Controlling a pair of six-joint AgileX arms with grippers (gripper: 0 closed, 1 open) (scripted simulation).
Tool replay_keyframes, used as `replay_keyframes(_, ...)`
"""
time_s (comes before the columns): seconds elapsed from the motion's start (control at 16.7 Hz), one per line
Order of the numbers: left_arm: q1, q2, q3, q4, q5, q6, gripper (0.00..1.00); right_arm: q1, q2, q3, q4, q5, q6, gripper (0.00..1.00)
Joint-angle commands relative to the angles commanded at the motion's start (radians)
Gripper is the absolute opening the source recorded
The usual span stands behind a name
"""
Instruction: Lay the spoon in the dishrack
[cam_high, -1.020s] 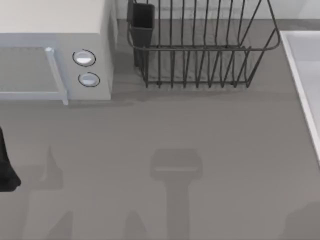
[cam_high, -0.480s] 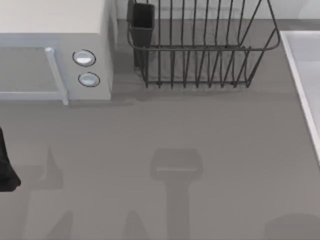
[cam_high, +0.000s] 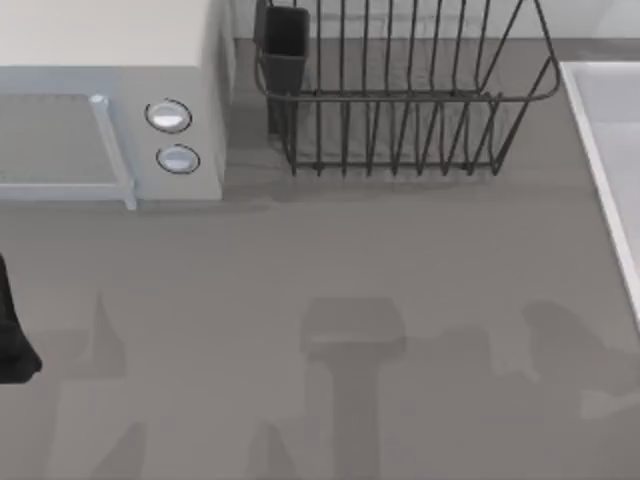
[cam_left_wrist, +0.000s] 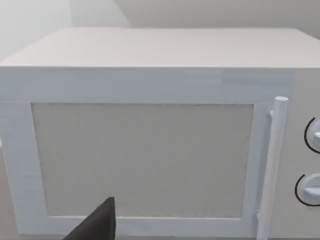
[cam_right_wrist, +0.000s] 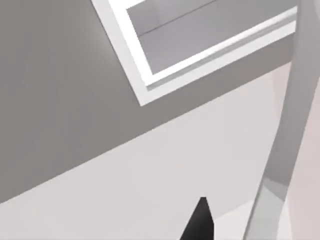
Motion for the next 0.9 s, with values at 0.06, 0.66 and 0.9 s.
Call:
replay_keyframes(0.06,0.000,0.000,0.000,0.000,0.000,0.000,1.00,0.076,0.003,0.001,0.062,0.045,0.089,0.00)
replay_keyframes(0.66,0.000,0.000,0.000,0.000,0.000,0.000,1.00,0.956,-0.004,-0.027,0.807,0.546,1.166,0.00)
replay_keyframes(0.9,0.000,0.000,0.000,0.000,0.000,0.000,1.00,1.229,-0.036,-0.035,1.069,0.717,1.460,0.00)
